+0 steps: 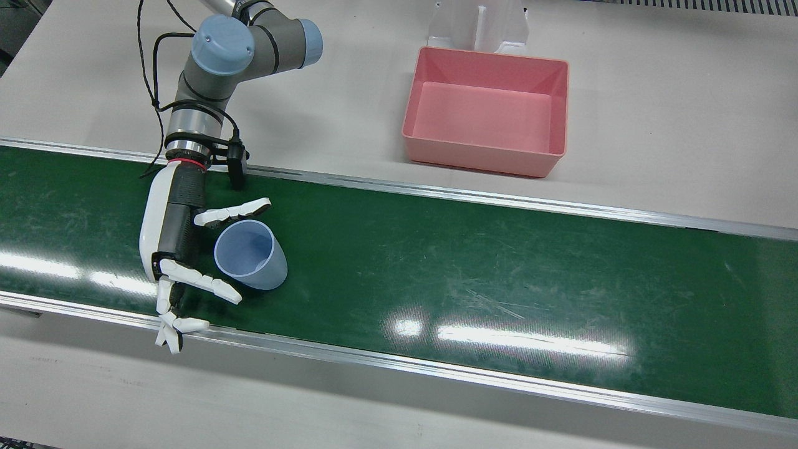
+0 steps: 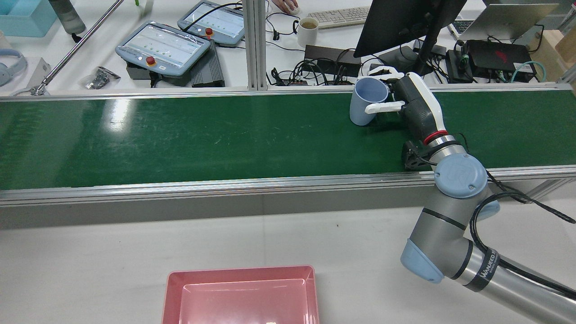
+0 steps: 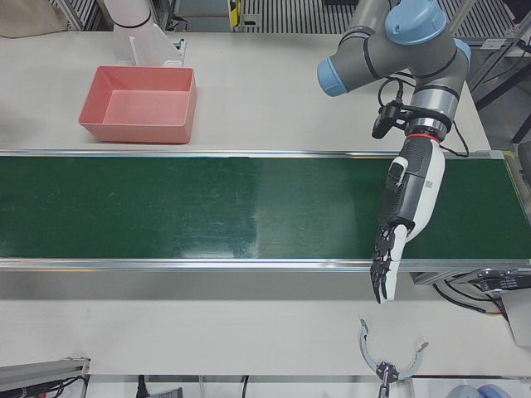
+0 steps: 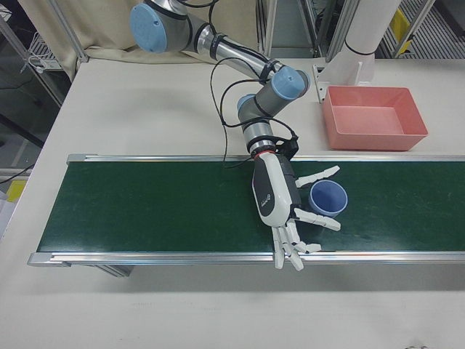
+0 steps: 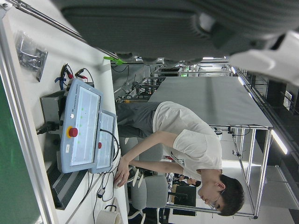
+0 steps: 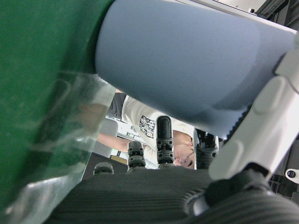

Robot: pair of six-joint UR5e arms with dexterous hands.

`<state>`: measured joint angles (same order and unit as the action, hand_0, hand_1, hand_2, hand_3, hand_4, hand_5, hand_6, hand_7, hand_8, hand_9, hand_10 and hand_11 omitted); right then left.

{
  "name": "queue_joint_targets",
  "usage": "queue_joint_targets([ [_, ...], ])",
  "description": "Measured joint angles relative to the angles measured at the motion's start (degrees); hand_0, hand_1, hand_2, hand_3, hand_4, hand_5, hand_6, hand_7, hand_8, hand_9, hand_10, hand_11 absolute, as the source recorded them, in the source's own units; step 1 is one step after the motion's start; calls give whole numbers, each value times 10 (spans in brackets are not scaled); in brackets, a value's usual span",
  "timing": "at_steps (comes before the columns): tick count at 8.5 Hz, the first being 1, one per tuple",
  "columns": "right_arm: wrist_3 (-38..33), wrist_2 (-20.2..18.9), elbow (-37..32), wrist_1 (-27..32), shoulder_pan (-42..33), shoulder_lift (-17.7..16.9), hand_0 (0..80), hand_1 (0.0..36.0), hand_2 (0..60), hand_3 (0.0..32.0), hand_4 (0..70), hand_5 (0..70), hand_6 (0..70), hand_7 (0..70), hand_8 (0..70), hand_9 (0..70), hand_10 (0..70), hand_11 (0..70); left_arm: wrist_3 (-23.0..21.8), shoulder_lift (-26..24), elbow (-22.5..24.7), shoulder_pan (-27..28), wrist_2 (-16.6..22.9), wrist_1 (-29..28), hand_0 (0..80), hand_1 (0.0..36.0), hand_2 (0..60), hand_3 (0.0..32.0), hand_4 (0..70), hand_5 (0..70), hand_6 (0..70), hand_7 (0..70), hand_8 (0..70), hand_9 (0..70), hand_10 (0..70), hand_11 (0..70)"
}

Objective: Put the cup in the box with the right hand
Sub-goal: 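Close the right hand fingers around the blue cup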

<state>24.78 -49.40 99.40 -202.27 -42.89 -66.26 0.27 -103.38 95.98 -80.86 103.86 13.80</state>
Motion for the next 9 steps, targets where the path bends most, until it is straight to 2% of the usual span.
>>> queue_joint_targets([
  [1, 0, 1, 6, -4, 0, 0, 539, 57, 0, 0, 669, 22, 122, 639, 82, 223, 0, 0, 0, 0, 0, 0, 0, 0, 0, 0, 0, 0, 0, 0, 0, 0, 0, 0, 0, 0],
  [2, 0, 3, 17, -17, -1, 0, 638, 235, 138, 0, 700, 48, 171, 700, 115, 278, 5, 17, 0, 0, 0, 0, 0, 0, 0, 0, 0, 0, 0, 0, 0, 0, 0, 0, 0, 0],
  [3, 0, 5, 26, -28, -2, -2, 683, 332, 433, 0, 700, 55, 205, 700, 136, 327, 23, 44, 0, 0, 0, 0, 0, 0, 0, 0, 0, 0, 0, 0, 0, 0, 0, 0, 0, 0],
  [4, 0, 6, 31, -34, -2, -3, 694, 360, 594, 0, 700, 61, 228, 700, 150, 354, 31, 56, 0, 0, 0, 0, -1, 0, 0, 0, 0, 0, 0, 0, 0, 0, 0, 0, 0, 0],
  [6, 0, 7, 36, -39, -3, -7, 649, 356, 516, 0, 700, 59, 231, 700, 155, 366, 30, 55, 0, -1, 0, 0, 0, 1, 0, 0, 0, 0, 0, 0, 0, 0, 0, 0, 0, 0],
  [8, 0, 7, 61, -47, -3, -20, 603, 338, 547, 0, 700, 53, 212, 700, 149, 360, 24, 45, 0, 0, 0, 0, 0, 1, 0, 0, 0, 0, 0, 0, 0, 0, 0, 0, 0, 0],
  [9, 1, 7, 96, -62, -4, -31, 590, 325, 528, 0, 700, 51, 203, 700, 145, 350, 22, 41, 0, 0, 0, 0, -1, 0, 0, 0, 0, 0, 0, 0, 0, 0, 0, 0, 0, 0],
])
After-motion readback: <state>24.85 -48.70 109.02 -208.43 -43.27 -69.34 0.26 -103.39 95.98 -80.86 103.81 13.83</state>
